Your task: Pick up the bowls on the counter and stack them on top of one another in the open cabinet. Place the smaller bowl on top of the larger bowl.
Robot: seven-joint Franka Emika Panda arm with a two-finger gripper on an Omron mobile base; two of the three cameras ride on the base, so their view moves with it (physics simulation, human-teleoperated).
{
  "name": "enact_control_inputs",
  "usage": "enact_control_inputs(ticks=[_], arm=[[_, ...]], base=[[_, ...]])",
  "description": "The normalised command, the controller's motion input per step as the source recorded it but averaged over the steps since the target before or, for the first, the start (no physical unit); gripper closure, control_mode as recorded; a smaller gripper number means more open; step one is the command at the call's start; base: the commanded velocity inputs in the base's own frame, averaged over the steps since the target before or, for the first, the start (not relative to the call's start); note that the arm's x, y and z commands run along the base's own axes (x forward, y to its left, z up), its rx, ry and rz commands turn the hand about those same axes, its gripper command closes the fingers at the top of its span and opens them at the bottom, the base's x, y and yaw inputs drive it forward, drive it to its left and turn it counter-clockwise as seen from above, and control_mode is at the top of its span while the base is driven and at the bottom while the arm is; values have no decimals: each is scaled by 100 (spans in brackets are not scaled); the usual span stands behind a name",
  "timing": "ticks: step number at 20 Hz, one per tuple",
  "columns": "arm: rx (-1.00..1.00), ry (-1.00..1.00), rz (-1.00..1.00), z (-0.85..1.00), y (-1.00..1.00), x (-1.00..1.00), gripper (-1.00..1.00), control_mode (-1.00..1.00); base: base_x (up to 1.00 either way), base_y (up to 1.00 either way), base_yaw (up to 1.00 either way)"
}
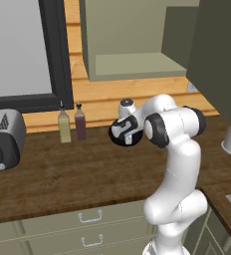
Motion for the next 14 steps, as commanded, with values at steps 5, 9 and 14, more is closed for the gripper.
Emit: enact_control_inputs(ticks=[5, 9, 14], arm=[[0, 0, 0, -20, -19, 28, 100, -100], [0, 0, 0, -21, -5, 24, 100, -100], [0, -1, 1, -1, -1, 2, -100, -100]], base=[[0, 0, 0], [0, 0, 0], [0, 0, 0]])
